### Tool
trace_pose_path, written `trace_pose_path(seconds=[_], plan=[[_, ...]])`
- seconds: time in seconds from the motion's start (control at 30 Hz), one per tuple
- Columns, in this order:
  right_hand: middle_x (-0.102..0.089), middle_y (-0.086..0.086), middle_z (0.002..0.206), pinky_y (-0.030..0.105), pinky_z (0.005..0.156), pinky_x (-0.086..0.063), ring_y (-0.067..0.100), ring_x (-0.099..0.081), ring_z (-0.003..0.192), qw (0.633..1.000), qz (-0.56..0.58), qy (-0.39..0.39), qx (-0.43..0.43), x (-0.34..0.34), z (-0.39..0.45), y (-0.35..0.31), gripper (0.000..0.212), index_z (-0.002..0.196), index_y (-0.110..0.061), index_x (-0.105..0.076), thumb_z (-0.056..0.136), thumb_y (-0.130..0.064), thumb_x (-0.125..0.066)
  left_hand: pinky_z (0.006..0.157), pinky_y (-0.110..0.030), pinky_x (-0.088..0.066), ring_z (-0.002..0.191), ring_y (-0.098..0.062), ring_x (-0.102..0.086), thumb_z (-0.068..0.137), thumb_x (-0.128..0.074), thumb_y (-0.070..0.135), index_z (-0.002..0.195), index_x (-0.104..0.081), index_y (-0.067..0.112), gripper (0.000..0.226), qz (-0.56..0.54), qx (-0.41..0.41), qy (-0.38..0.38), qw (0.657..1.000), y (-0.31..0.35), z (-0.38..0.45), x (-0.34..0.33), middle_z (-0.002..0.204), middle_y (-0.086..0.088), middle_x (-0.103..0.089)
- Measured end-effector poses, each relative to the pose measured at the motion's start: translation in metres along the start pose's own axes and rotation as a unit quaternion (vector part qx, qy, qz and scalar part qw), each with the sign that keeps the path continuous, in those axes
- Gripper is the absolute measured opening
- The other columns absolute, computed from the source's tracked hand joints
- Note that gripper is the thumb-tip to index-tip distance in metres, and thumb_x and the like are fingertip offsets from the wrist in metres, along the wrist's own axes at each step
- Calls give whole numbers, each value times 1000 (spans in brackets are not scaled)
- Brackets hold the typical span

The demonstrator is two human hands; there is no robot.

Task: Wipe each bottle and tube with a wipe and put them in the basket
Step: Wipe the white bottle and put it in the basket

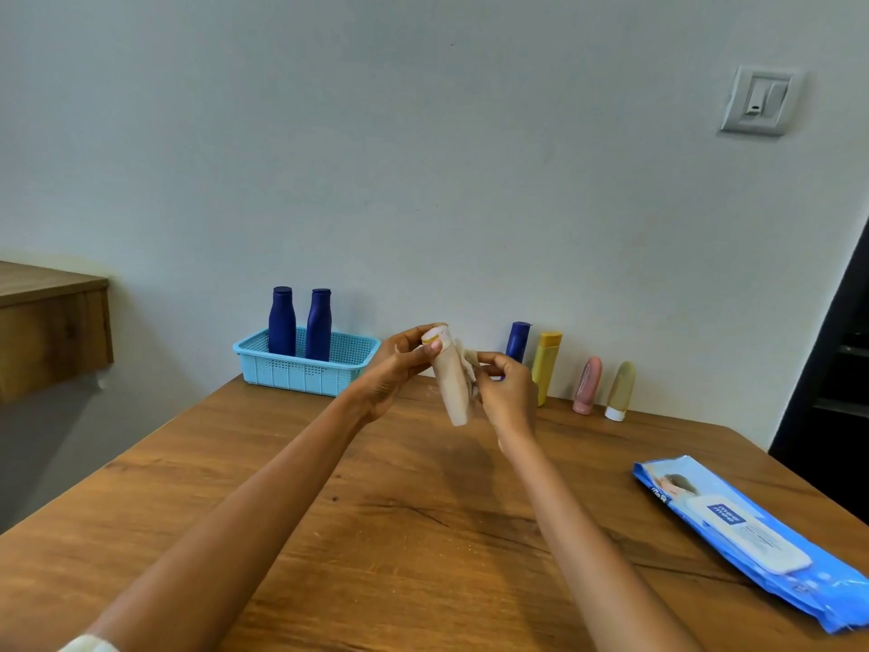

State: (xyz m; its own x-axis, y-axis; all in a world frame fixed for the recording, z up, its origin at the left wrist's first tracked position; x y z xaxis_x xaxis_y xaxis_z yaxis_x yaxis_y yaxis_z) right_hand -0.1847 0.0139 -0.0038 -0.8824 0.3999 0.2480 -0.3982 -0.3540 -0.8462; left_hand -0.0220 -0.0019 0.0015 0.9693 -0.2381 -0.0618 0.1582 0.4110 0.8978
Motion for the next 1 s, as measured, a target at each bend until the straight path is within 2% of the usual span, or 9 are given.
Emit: trace_pose_path(seconds=[0.1,0.23,0.3,0.47,0.63,0.7,0.77,0.9,1.0], plan=[[-67,1,108,20,75,-50,9,-58,93,995,-27,21,95,0,-4,-18,20,108,-14,-69,89,-15,-62,86,-20,-50,101,-5,-63,78,-65,30,114,-61,22,37,-1,-6,1,1000,4,2,-1,107,6,-68],[-67,3,94,15,70,-51,8,-60,87,981,37,-26,187,-6,-11,-38,9,89,-9,-73,84,-8,-66,85,-19,-50,101,-10,-63,78,-66,27,114,-61,18,38,-37,-23,34,998,10,1,12,103,4,-69],[-66,0,89,7,65,-46,5,-59,81,976,15,-45,211,-9,-13,-39,4,82,-9,-73,81,-9,-69,88,-22,-49,101,-11,-62,76,-63,28,116,-60,17,41,-46,-26,46,998,12,0,17,105,2,-67],[-68,2,93,5,60,-40,9,-61,83,984,-45,-80,151,-9,-5,-16,2,83,-11,-68,82,-11,-68,91,-25,-48,103,-12,-60,76,-62,28,117,-59,17,43,-51,-21,46,997,13,0,19,111,0,-64],[-61,-2,103,13,66,-48,9,-58,90,988,-31,-77,126,-5,-2,-16,42,126,-20,-52,86,-14,-64,89,-23,-50,106,-15,-57,81,-58,24,125,-53,11,46,-31,-4,20,999,8,-1,11,118,-5,-60],[-61,-1,109,17,71,-50,11,-57,95,989,-22,-99,109,-8,0,-15,47,133,-20,-49,88,-13,-62,87,-22,-51,104,-14,-58,77,-59,26,124,-54,12,49,-35,-1,17,999,8,-2,9,115,-3,-62],[-61,2,116,15,73,-47,11,-56,99,986,-44,-111,116,-10,1,-15,38,125,-16,-58,88,-11,-61,86,-22,-51,105,-15,-58,76,-59,27,124,-53,12,51,-37,0,16,999,8,-3,9,115,-4,-62],[-66,3,103,8,69,-42,8,-58,92,987,-21,-56,147,-3,-2,-22,16,98,-11,-70,84,-6,-65,87,-23,-51,107,-17,-58,73,-71,28,124,-54,11,57,-41,-4,13,999,8,-3,9,115,-5,-62],[-67,4,99,7,69,-44,7,-58,90,985,-4,-25,168,-1,-6,-29,12,93,-10,-71,85,-4,-63,87,-22,-51,106,-15,-59,73,-74,28,122,-56,13,55,-42,-8,16,999,9,-1,9,114,-4,-63]])
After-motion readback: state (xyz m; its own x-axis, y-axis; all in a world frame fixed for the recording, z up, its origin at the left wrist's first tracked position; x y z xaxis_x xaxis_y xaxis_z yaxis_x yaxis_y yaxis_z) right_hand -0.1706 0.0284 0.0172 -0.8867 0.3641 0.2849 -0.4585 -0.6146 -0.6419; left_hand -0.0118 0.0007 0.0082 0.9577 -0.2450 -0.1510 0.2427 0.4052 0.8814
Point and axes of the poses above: each hand's wrist, its own z-axis towards the middle knuckle, its own x-axis out of the back of the hand, y = z × x, the point moved 6 cm from there along z, towards the middle knuckle
